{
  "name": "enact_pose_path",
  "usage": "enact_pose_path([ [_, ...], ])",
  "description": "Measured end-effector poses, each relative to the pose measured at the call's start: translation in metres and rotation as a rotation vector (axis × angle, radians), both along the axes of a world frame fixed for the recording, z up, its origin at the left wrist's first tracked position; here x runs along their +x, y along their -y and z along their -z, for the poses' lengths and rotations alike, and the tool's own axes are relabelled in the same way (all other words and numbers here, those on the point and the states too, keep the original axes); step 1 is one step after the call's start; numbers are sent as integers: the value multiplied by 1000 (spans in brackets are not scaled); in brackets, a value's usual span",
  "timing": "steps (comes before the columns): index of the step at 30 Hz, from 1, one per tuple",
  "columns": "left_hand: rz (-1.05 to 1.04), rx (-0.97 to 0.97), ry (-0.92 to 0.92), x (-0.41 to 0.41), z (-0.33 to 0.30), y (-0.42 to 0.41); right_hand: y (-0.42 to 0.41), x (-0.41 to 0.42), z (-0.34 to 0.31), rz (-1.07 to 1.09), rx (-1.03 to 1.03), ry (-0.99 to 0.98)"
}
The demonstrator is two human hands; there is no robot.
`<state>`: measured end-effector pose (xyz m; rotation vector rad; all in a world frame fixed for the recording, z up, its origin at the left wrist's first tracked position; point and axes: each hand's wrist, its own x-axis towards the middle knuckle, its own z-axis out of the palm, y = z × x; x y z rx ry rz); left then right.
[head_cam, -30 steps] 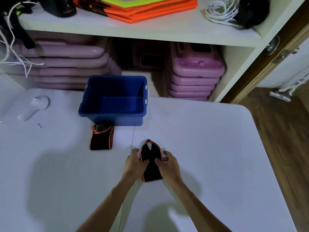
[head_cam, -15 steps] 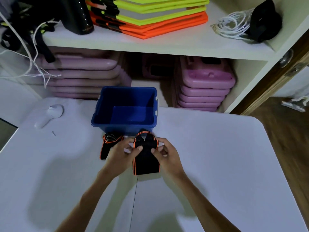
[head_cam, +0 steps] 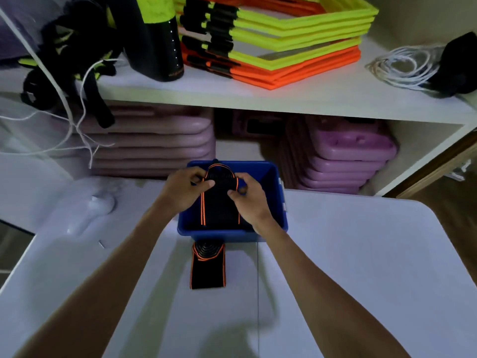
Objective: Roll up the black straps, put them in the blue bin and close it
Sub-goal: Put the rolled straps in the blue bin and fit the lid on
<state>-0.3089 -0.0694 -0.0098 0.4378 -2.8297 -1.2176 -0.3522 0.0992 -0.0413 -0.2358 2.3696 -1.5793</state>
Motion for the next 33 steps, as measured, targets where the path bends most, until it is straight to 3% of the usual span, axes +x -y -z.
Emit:
enact_pose_path([
  [5, 54, -506, 22, -23, 38, 28, 31, -21, 36, 3, 97, 168],
  [8, 105, -643, -98, -27, 50, 28, 39, -33, 61, -17, 137, 285],
  [14, 77, -359, -248, -20, 72, 36, 48, -50, 80, -82, 244, 378],
  [16, 54, -275, -287, -19, 73, 37, 52, -52, 79, -89, 332, 327],
  [19, 44, -252, -289, -17, 72, 37, 53, -52, 77, -64, 437, 238],
  [25, 43, -163, -318, -10, 72, 41, 49, -45, 65, 25, 428, 235],
  [30, -203, 36, -417, 25, 74, 38, 29, -23, 27, 14, 355, 162],
  [33, -397, 189, -443, 63, 86, 25, 11, 12, 8, 90, 272, -63],
])
